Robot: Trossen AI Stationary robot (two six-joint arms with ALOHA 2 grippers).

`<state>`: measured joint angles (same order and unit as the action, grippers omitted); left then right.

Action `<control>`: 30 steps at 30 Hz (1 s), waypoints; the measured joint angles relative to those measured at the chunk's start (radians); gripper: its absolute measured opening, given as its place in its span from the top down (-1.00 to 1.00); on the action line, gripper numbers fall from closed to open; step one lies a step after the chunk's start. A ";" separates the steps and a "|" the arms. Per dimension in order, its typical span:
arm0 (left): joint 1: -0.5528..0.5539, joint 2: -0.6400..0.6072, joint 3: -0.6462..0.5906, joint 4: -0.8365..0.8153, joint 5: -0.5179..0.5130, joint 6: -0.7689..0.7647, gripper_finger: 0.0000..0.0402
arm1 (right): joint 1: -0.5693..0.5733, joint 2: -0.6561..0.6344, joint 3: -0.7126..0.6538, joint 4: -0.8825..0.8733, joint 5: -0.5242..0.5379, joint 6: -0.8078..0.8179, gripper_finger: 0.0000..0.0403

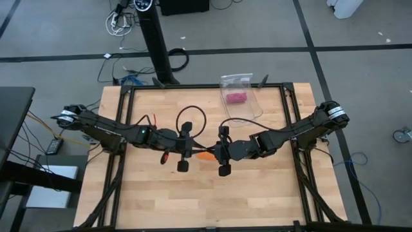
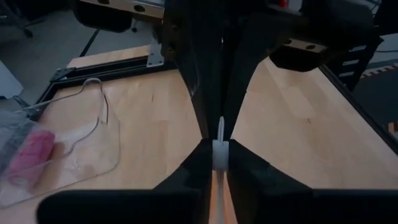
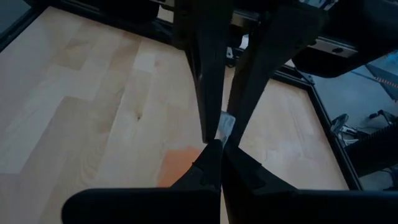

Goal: Roll bandage
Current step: Close the transparent zip bag

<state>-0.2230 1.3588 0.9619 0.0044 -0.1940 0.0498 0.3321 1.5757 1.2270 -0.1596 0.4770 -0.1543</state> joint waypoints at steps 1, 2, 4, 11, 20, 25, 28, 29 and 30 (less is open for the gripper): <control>0.000 0.004 0.000 0.000 -0.001 0.001 0.78 | 0.000 0.000 0.000 -0.003 -0.001 0.000 1.00; 0.000 0.004 0.000 0.000 -0.004 0.001 0.81 | 0.001 0.000 0.000 -0.004 -0.001 0.000 1.00; 0.000 0.004 0.000 0.000 -0.005 0.002 0.86 | 0.002 0.000 0.000 -0.003 0.000 0.000 1.00; 0.000 -0.010 0.003 -0.039 -0.025 0.002 0.87 | 0.002 -0.001 0.000 0.005 0.002 0.000 1.00; 0.000 -0.010 0.005 -0.078 -0.040 -0.008 0.88 | 0.005 -0.008 0.000 0.011 0.012 -0.002 1.00; 0.000 -0.010 0.004 -0.089 -0.043 -0.019 0.88 | 0.005 -0.009 0.000 0.012 0.012 -0.002 1.00; 0.000 -0.010 0.003 -0.091 -0.043 -0.021 0.88 | 0.005 -0.010 0.000 0.012 0.012 -0.004 1.00; 0.000 -0.010 0.003 -0.093 -0.043 -0.021 0.88 | 0.005 -0.010 0.000 0.013 0.012 -0.005 1.00; 0.000 -0.010 0.002 -0.093 -0.043 -0.021 0.88 | 0.005 -0.010 0.000 0.014 0.012 -0.005 1.00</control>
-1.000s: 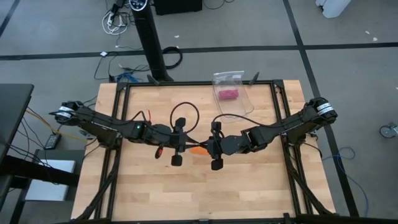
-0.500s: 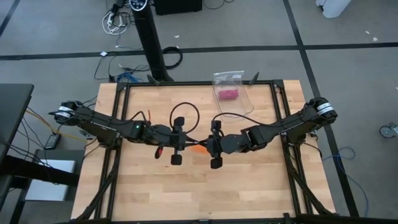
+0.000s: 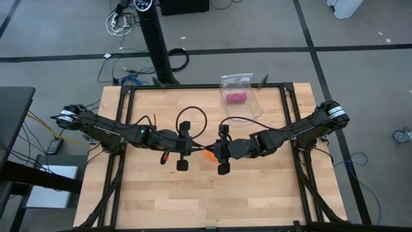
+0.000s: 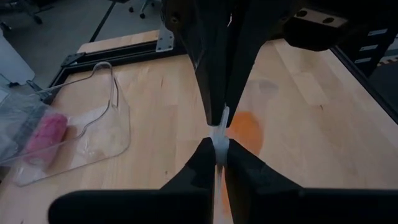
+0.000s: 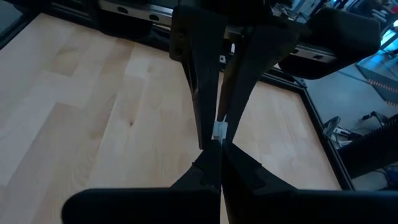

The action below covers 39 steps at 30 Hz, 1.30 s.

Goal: Roll bandage
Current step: Close the transparent zip bag

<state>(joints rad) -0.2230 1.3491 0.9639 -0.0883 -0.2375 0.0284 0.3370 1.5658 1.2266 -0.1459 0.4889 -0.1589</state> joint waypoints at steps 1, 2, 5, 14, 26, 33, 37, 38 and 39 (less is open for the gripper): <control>0.000 0.000 0.000 0.000 0.000 0.000 0.88 | 0.000 0.000 0.000 0.002 0.000 -0.001 1.00; 0.000 0.000 0.000 -0.001 0.000 0.000 0.88 | 0.001 0.000 0.000 0.005 0.000 -0.001 1.00; 0.000 0.000 -0.001 -0.001 0.000 0.002 0.88 | 0.001 -0.001 0.000 0.008 0.000 -0.003 1.00; 0.000 0.006 -0.012 -0.082 -0.002 0.077 0.85 | 0.011 -0.012 0.004 0.022 0.004 0.080 0.84; -0.002 0.018 -0.006 -0.140 -0.023 0.103 0.51 | 0.031 -0.008 0.002 -0.025 0.003 0.141 0.29; -0.005 0.013 -0.005 -0.132 -0.013 0.124 0.21 | 0.031 -0.006 0.002 -0.071 0.001 0.182 0.19; -0.028 -0.009 0.004 -0.139 0.019 0.115 0.08 | 0.041 -0.006 0.002 -0.103 -0.004 0.223 0.16; -0.036 -0.012 0.015 -0.146 0.026 0.103 0.05 | 0.045 -0.006 0.002 -0.112 -0.017 0.236 0.16; -0.046 -0.015 0.029 -0.148 0.031 0.095 0.03 | 0.049 -0.005 0.002 -0.114 -0.029 0.251 0.15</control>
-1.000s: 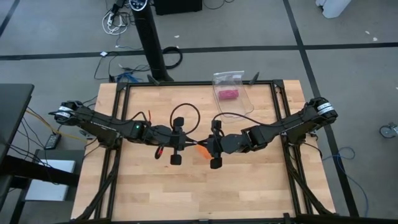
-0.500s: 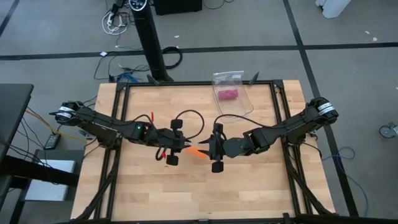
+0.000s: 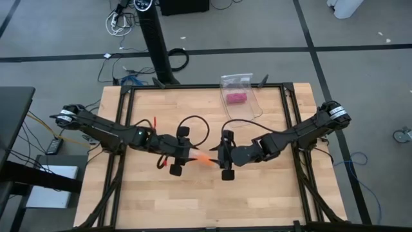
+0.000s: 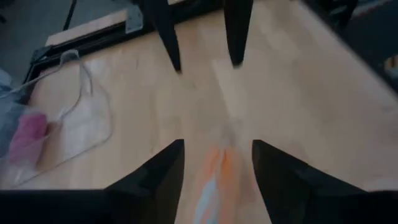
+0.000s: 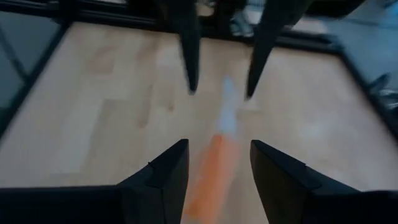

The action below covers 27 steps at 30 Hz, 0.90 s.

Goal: Roll bandage
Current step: Close the transparent zip bag

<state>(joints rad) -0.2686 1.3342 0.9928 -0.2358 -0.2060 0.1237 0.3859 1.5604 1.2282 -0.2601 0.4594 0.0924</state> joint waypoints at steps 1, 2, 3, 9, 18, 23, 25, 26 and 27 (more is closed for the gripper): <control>-0.012 -0.007 0.011 -0.015 0.001 -0.010 0.02 | 0.001 0.000 0.000 -0.006 -0.022 0.016 0.15; -0.024 -0.014 0.020 -0.040 0.001 -0.027 0.00 | 0.002 0.000 0.000 -0.010 -0.046 0.034 0.16; -0.035 -0.016 0.033 -0.051 0.002 -0.047 -0.01 | 0.003 0.002 0.000 -0.010 -0.070 0.056 0.16; -0.116 -0.029 0.054 -0.097 0.083 -0.252 -0.04 | 0.005 0.019 -0.020 -0.002 -0.118 0.130 0.17; -0.288 -0.035 -0.067 -0.018 0.035 -0.718 -0.04 | 0.006 0.026 -0.043 0.025 -0.120 0.173 0.17; -0.392 -0.035 -0.196 0.141 -0.150 -0.973 -0.04 | -0.019 0.045 -0.044 0.043 -0.143 0.175 0.17; -0.424 -0.035 -0.244 0.164 -0.248 -1.088 -0.04 | -0.040 0.067 -0.044 0.071 -0.188 0.177 0.17; -0.439 -0.035 -0.269 0.164 -0.294 -1.152 -0.04 | -0.047 0.077 -0.043 0.078 -0.212 0.177 0.18; -0.450 -0.035 -0.293 0.149 -0.333 -1.217 -0.04 | -0.051 0.088 -0.044 0.072 -0.226 0.176 0.18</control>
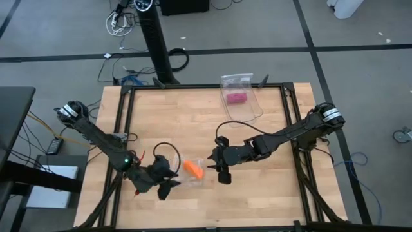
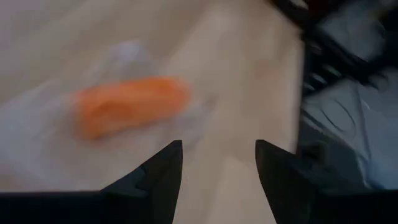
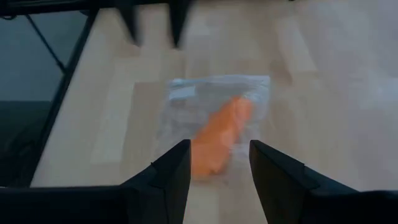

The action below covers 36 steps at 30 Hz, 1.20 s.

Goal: Roll bandage
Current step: Close the transparent zip bag

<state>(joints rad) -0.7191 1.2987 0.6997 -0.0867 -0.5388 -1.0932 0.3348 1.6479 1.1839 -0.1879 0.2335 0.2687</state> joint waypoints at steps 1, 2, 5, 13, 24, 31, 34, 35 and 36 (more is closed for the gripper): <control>-0.007 0.000 -0.024 -0.006 -0.028 -0.061 -0.04 | -0.005 0.014 0.000 0.020 -0.020 -0.001 0.18; -0.010 0.000 -0.047 -0.004 -0.045 -0.112 -0.04 | -0.008 0.023 0.000 0.040 -0.035 -0.011 0.18; -0.007 0.002 -0.109 -0.013 -0.076 -0.257 -0.04 | -0.010 0.044 0.001 0.078 -0.056 -0.035 0.18; 0.013 0.007 -0.271 -0.036 -0.092 -0.544 -0.04 | -0.009 0.060 0.001 0.106 -0.077 -0.065 0.18; 0.047 0.110 -0.381 0.292 -0.080 -0.513 -0.04 | -0.009 0.061 0.001 0.120 -0.098 -0.090 0.20; 0.064 0.147 -0.383 0.374 -0.078 -0.410 -0.01 | -0.009 0.061 0.001 0.135 -0.099 -0.103 0.20; 0.064 0.150 -0.383 0.387 -0.093 -0.385 0.10 | -0.009 0.061 0.001 0.137 -0.098 -0.105 0.20; 0.064 0.156 -0.383 0.398 -0.098 -0.372 0.16 | -0.009 0.061 0.001 0.139 -0.099 -0.106 0.20; 0.064 0.167 -0.383 0.417 -0.107 -0.358 0.22 | -0.009 0.061 0.001 0.139 -0.098 -0.106 0.20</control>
<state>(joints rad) -0.6548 1.4658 0.3172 0.3300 -0.6457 -1.4507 0.3259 1.7092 1.1847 -0.0489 0.1352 0.1626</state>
